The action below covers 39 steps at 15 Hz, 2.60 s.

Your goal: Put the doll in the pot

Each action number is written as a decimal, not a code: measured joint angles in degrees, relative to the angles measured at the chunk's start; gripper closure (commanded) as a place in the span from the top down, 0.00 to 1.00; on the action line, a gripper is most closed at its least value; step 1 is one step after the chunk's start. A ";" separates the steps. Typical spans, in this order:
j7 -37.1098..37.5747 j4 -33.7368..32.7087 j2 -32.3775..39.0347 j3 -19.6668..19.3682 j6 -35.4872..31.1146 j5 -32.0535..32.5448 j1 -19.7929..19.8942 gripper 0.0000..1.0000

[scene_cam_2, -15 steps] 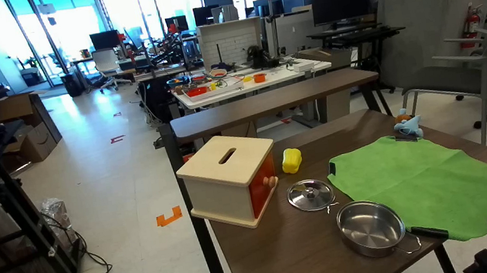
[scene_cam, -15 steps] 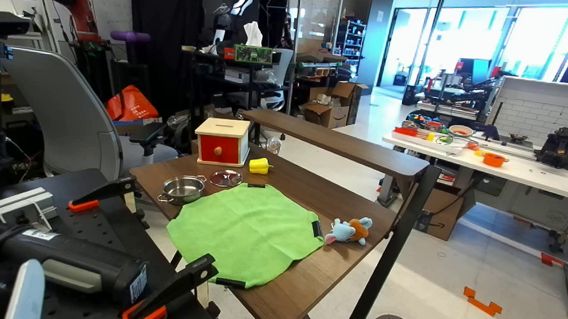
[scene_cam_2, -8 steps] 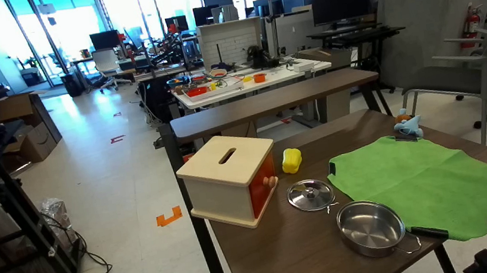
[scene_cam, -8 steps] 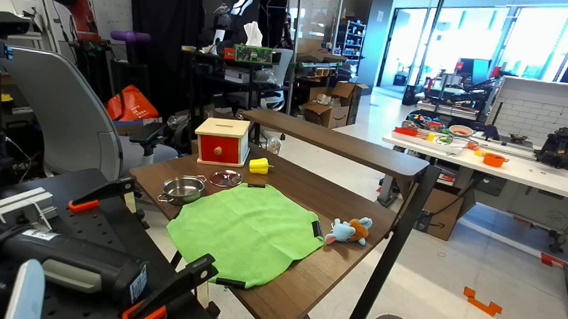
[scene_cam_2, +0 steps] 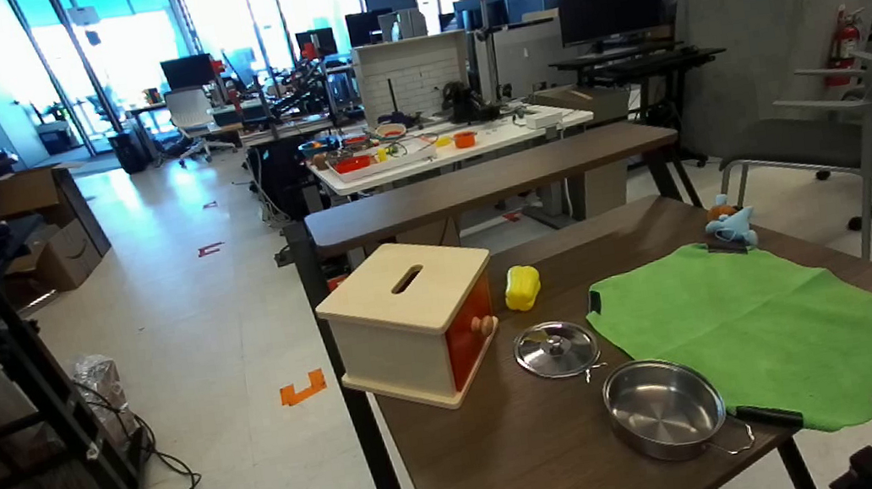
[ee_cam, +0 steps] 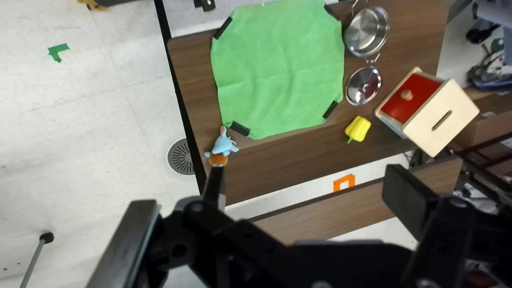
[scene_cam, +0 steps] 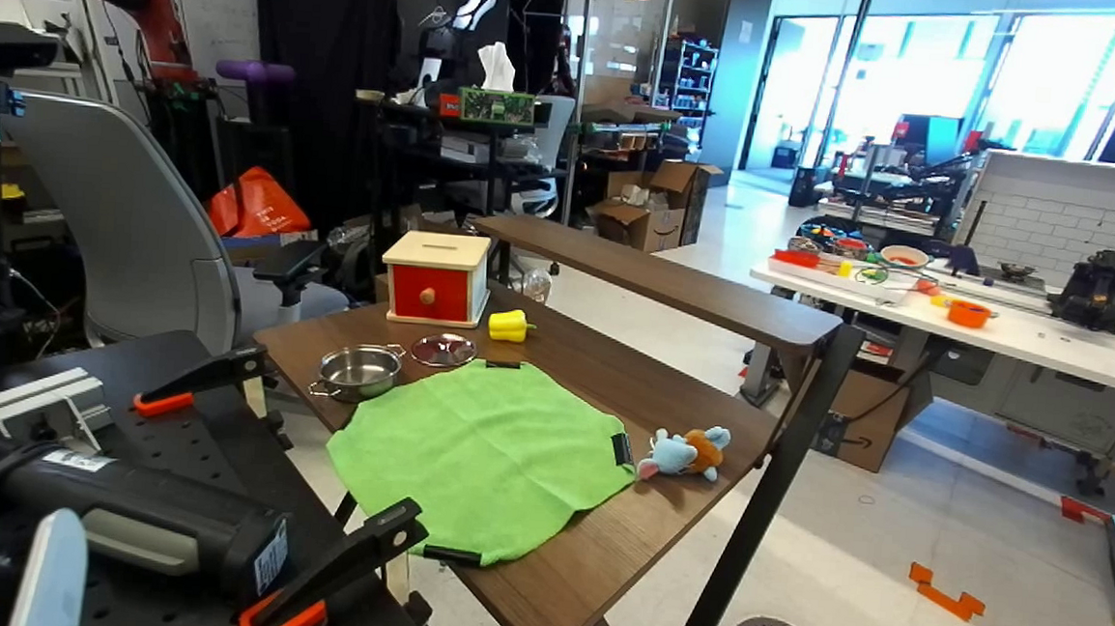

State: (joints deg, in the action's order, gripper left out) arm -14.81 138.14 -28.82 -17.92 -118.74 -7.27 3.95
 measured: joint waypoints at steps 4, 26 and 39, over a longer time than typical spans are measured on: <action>5.99 -4.85 14.17 2.07 -11.00 -4.95 -2.15 1.00; 25.57 -47.41 72.39 9.87 -18.15 -9.96 2.28 1.00; 33.55 -51.55 83.09 10.25 -22.22 -9.96 2.39 1.00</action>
State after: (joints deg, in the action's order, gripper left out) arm 18.74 86.59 54.27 -7.67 -140.95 -17.23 6.33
